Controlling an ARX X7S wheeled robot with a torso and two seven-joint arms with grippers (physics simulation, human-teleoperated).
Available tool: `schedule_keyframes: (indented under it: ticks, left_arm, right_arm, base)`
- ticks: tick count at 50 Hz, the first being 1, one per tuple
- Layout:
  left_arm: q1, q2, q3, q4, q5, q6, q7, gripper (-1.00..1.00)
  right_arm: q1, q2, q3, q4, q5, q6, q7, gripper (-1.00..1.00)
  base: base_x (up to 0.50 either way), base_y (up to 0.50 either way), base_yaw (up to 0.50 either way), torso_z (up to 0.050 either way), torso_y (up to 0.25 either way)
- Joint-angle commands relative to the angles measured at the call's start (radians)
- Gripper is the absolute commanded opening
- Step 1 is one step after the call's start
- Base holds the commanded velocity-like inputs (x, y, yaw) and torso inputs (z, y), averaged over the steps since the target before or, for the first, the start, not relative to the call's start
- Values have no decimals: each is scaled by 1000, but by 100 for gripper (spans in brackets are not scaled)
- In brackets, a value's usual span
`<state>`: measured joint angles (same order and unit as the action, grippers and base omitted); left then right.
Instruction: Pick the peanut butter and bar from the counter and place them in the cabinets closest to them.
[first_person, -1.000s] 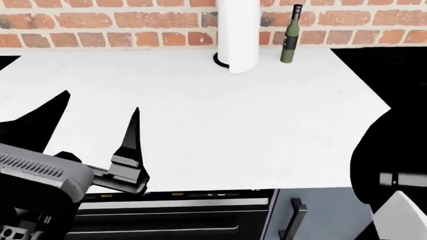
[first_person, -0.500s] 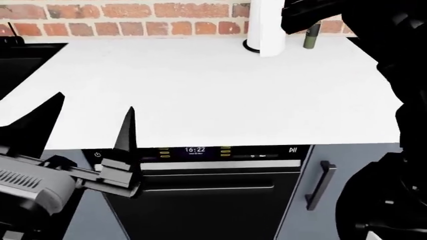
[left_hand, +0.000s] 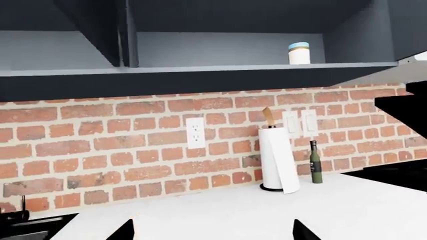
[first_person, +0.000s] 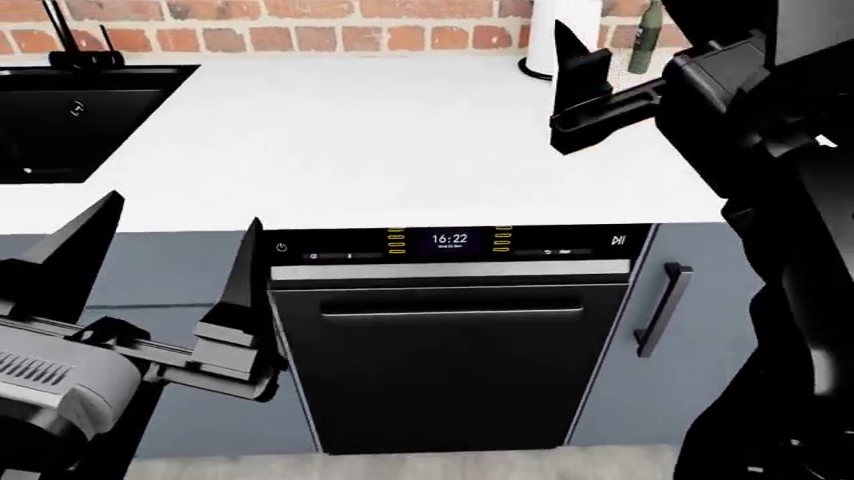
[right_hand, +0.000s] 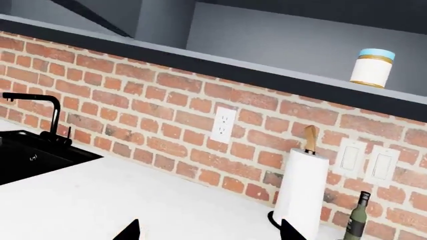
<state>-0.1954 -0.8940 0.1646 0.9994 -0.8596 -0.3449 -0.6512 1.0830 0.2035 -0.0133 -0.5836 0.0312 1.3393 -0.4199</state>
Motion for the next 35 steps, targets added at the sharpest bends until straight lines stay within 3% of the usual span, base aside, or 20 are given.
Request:
schedule_keyframes:
  ticks: [1,35]
  left_arm:
    - [26,-4,-3,-23,15,26,6,100]
    - [59,-8,-16,-45,28,69,8,100]
  right_arm:
    - [-120,13,4,-58,16,-91,-16,100]
    - [-209,-17,-34,-53,58,-197,-21,100]
  base:
    - [14,500,0,0,0]
    - [14,500,0,0,0]
